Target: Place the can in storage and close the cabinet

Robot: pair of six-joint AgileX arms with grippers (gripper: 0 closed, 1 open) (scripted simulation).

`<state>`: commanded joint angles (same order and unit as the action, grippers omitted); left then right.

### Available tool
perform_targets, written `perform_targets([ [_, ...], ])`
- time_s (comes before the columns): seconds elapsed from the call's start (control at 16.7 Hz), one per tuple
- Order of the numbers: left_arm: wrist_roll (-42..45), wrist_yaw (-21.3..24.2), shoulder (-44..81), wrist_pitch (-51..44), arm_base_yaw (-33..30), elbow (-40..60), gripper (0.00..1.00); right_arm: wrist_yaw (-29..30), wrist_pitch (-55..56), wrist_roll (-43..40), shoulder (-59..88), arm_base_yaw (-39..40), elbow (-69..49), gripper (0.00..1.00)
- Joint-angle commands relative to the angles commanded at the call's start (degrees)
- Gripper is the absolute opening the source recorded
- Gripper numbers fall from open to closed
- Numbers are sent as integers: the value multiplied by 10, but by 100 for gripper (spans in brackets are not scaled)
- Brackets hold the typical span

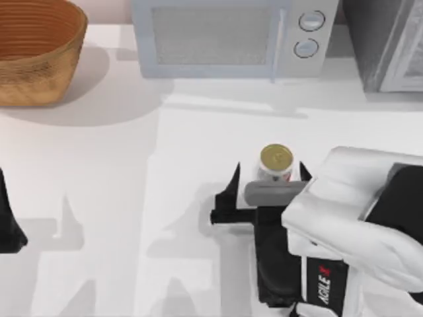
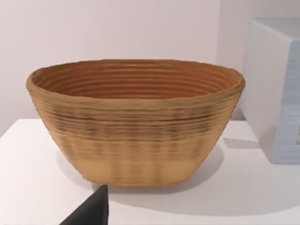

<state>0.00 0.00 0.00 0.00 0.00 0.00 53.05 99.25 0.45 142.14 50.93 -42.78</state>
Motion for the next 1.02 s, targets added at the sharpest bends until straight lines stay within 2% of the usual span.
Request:
perform_targets([
  [0.48, 0, 0, 0, 0, 0, 0, 100, -18, -11, 1, -3, -18, -8, 100],
  [1.02, 0, 0, 0, 0, 0, 0, 100, -18, -11, 1, -3, -18, -8, 32],
])
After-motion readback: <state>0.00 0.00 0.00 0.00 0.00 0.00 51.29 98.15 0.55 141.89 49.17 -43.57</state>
